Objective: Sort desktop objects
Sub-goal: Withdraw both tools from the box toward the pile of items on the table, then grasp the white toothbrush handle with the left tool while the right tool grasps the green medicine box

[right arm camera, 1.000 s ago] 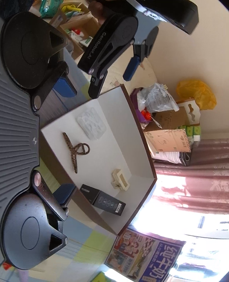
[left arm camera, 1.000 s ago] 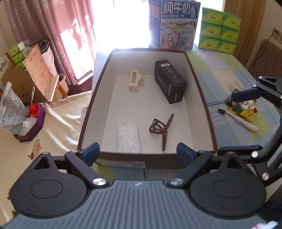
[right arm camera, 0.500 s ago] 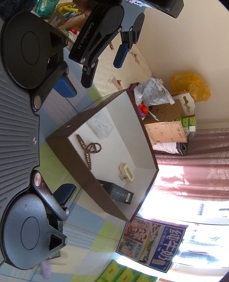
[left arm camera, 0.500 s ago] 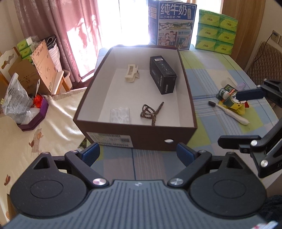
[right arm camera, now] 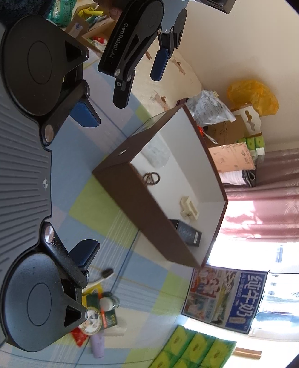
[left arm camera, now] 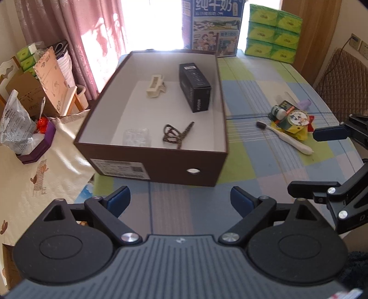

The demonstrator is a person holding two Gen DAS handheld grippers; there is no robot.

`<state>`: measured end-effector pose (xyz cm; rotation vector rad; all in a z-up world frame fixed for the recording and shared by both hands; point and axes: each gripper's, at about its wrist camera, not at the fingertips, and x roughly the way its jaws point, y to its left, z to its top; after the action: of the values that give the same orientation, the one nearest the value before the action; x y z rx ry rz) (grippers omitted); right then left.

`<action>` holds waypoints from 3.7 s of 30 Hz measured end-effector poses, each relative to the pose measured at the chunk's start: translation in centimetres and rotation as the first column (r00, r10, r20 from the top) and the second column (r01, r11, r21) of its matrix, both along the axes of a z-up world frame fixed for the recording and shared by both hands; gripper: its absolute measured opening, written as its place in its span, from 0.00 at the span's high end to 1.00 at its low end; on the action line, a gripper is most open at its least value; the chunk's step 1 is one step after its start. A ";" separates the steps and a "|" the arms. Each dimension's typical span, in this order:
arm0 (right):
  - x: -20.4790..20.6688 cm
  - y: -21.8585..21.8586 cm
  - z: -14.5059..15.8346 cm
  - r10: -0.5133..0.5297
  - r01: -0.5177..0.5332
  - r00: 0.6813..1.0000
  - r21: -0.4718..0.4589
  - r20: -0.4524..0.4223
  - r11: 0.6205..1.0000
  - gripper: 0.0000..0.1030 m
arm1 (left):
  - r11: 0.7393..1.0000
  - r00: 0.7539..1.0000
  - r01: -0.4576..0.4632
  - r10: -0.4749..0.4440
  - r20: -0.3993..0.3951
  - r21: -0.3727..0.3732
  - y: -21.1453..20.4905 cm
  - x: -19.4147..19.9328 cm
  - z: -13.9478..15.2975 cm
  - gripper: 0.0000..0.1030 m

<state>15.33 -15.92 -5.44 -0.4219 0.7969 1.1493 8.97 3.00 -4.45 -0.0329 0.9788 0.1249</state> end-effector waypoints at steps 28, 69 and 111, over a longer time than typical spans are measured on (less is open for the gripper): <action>8.6 -12.2 -2.3 -0.205 0.202 0.979 -0.103 -0.018 0.974 0.02 | 0.998 0.997 0.034 -0.037 -0.069 -0.046 -12.9 5.6 -3.2 0.11; 23.4 -16.9 -6.1 -0.398 0.396 0.915 -0.036 -0.070 0.918 0.09 | 0.995 0.993 0.023 -0.034 -0.113 -0.096 -22.1 21.9 -14.7 0.23; 21.3 -1.4 -12.1 -0.023 0.039 0.986 -0.095 0.164 0.995 0.69 | 0.990 0.985 -0.129 0.122 -0.124 -0.051 -12.3 18.6 -14.1 0.83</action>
<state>36.65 -17.36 -17.52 -0.5760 0.7158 1.0356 27.56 -9.31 -18.56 -0.1425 1.1012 0.2160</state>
